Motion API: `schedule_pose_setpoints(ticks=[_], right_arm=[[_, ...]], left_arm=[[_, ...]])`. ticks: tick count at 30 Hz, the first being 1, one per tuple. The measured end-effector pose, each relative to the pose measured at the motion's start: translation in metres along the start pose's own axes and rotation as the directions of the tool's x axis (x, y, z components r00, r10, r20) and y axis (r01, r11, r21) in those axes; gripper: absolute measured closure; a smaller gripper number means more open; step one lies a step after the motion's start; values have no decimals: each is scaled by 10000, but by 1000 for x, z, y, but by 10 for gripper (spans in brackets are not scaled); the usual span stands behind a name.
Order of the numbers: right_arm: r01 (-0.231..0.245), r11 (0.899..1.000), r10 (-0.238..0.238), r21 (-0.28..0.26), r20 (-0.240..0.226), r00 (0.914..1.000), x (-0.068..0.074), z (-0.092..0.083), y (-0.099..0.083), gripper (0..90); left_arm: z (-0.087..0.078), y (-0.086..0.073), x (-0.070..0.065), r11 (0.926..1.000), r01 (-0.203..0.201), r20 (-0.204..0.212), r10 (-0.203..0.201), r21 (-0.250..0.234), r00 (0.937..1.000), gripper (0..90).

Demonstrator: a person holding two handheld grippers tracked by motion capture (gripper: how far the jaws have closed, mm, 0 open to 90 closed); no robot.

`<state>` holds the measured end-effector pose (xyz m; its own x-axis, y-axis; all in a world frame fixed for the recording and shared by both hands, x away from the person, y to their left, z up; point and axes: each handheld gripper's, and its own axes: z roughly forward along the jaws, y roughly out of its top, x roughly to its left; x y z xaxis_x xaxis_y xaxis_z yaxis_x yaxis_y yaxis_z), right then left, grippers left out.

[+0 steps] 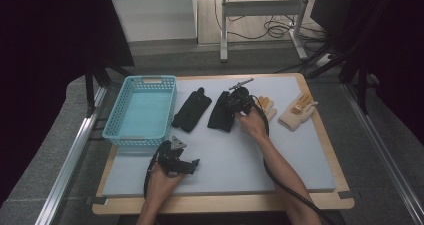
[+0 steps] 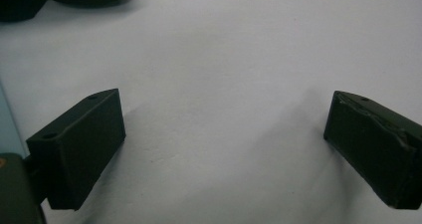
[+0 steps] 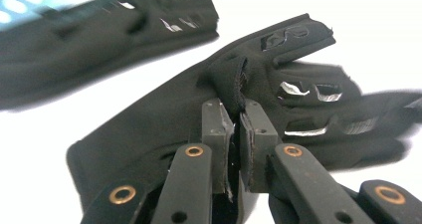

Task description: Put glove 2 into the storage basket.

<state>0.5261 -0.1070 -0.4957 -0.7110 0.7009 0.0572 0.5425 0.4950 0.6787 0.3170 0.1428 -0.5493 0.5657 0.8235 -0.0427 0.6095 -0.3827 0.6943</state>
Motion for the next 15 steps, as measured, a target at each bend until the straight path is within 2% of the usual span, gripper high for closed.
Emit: schedule_pose_setpoints(ticks=[2, 3, 6, 7, 8, 9, 10, 11, 12, 15], right_arm=[[108, 9998, -112, -175, -242, 9996, 4, -11, 2, 815], [108, 9998, -112, -175, -242, 9996, 4, -11, 2, 815], [584, 9972, -607, -471, -497, 9969, 21, -36, 4, 815], [584, 9972, -607, -471, -497, 9969, 21, -36, 4, 815], [679, 9956, -725, -641, -710, 9948, 30, -50, 4, 814], [679, 9956, -725, -641, -710, 9948, 30, -50, 4, 814], [756, 9942, -830, -765, -983, 9917, 39, -62, 1, 814], [756, 9942, -830, -765, -983, 9917, 39, -62, 1, 814], [786, 9936, -881, -806, -1225, 9885, 49, -74, -4, 812], [901, 9919, -1022, -894, -1420, 9846, 59, -84, -12, 810]], left_arm=[[0, 0, 0, 10000, -17, -7, 17, 7, 10000, 33], [0, 0, 0, 10000, -17, -7, 17, 7, 10000, 33], [0, 0, 0, 10000, -13, -7, 13, 2, 10000, 33], [0, 0, 0, 10000, -13, -7, 13, 2, 10000, 33], [0, 0, 0, 10000, -23, -15, 23, 1, 10000, 33], [0, 0, 0, 10000, -23, -15, 23, 1, 10000, 33], [0, 0, 0, 10000, -8, -7, 8, -11, 10000, 33], [0, 0, 0, 10000, -8, -7, 8, -11, 10000, 33], [0, 0, 0, 10000, -4, -8, 4, 0, 10000, 33], [0, 0, 0, 10000, 7, -17, -7, -12, 10000, 33]])
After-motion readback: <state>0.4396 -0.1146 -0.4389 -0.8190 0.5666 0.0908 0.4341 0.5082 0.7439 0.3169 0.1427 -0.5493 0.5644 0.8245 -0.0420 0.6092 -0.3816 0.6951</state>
